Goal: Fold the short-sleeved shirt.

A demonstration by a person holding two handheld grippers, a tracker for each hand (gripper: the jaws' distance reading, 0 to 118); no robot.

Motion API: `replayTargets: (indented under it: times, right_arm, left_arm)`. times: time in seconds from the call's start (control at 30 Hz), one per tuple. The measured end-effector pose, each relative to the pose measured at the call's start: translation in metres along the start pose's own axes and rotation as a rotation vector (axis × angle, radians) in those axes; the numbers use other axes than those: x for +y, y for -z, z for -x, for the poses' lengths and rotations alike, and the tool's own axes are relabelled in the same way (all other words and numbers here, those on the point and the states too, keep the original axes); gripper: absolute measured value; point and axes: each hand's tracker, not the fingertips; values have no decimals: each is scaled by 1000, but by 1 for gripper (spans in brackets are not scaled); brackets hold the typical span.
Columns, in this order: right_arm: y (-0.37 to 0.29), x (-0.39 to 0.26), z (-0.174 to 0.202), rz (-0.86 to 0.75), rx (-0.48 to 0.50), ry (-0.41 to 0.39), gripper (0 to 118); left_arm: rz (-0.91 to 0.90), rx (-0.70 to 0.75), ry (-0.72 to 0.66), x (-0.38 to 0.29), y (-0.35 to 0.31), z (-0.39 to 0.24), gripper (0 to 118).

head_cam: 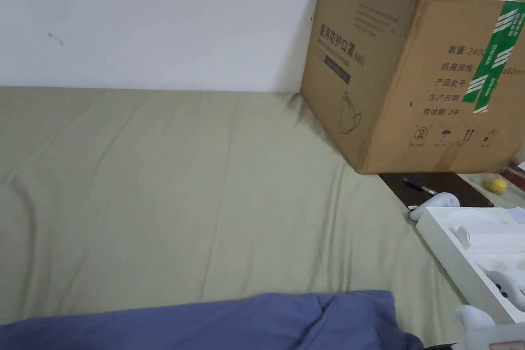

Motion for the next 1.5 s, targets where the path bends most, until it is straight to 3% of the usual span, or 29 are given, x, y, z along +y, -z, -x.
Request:
replayTargets:
  times: [0.07,0.1,0.13,0.17,0.2,0.23,0.27,0.3,0.33,0.4,0.47,0.57,0.63,0.67,0.7,0.73,0.77,0.8,0.87,0.93,1.0,1.13,1.33,1.4,1.5]
  right_arm:
    - [7,-2,-1,-4,-15,12,0]
    - [10,-3,-2,-6,-25,31,3]
    - [12,-4,-3,-6,-33,45,14]
    - [13,-5,-3,-3,-28,52,20]
    - [10,-7,1,-7,-27,52,26]
    - [6,-8,4,-16,-36,42,42]
    - [1,-8,8,-35,-57,23,71]
    - [-4,-8,13,-55,-96,5,107]
    - [-15,-12,25,-93,-137,-16,118]
    - [-37,-14,42,-208,-110,-83,111]
    - [-60,-18,75,-244,-53,-228,112]
    - [-88,-35,136,-351,-17,-407,112]
    - [-109,-56,184,-519,-32,-487,104]
    - [-118,-70,199,-621,-34,-505,86]
    - [-124,-81,211,-702,-32,-528,37]
    - [-126,-91,217,-765,-39,-555,5]
    - [-127,-102,226,-811,-55,-572,0]
    - [-130,-114,230,-880,-62,-560,0]
    - [-135,-133,234,-967,37,-508,0]
    - [-135,-153,237,-1080,29,-449,0]
    - [-135,-162,237,-1159,-2,-444,0]
    - [-132,-154,236,-1046,59,-462,0]
    - [-134,-155,239,-1073,21,-506,0]
    - [-137,-149,243,-1075,29,-523,0]
    - [-134,-141,247,-1063,39,-545,0]
  left_arm:
    - [16,22,-2,-2,5,-2,15]
    - [23,34,0,-2,8,1,33]
    - [27,56,17,-2,9,-2,53]
    - [23,73,32,-2,8,-5,53]
    - [25,116,53,-2,6,-7,61]
    - [26,148,70,-4,1,-14,78]
    - [12,151,75,-4,-4,-17,100]
    - [0,147,75,-4,-11,-21,116]
    - [-49,127,74,-2,-23,-26,117]
    - [-102,98,70,4,-38,-27,117]
    - [-191,39,83,10,-63,-50,117]
    - [-432,-48,126,8,-115,-109,117]
    - [-535,-80,120,4,-133,-125,114]
    - [-602,-84,121,-3,-141,-137,107]
    - [-654,-77,132,-9,-146,-148,87]
    - [-676,-65,165,-14,-150,-160,62]
    - [-681,-16,207,-20,-152,-170,30]
    - [-703,37,248,-27,-152,-180,0]
    - [-790,102,274,-46,-152,-193,0]
    - [-827,39,224,-60,-156,-195,0]
    - [-854,80,200,-71,-155,-201,0]
    - [-848,121,212,-80,-154,-203,0]
    - [-931,164,183,-59,-179,-177,0]
    - [-823,185,128,-27,-179,-147,0]
    - [-454,54,6,33,-154,-84,0]
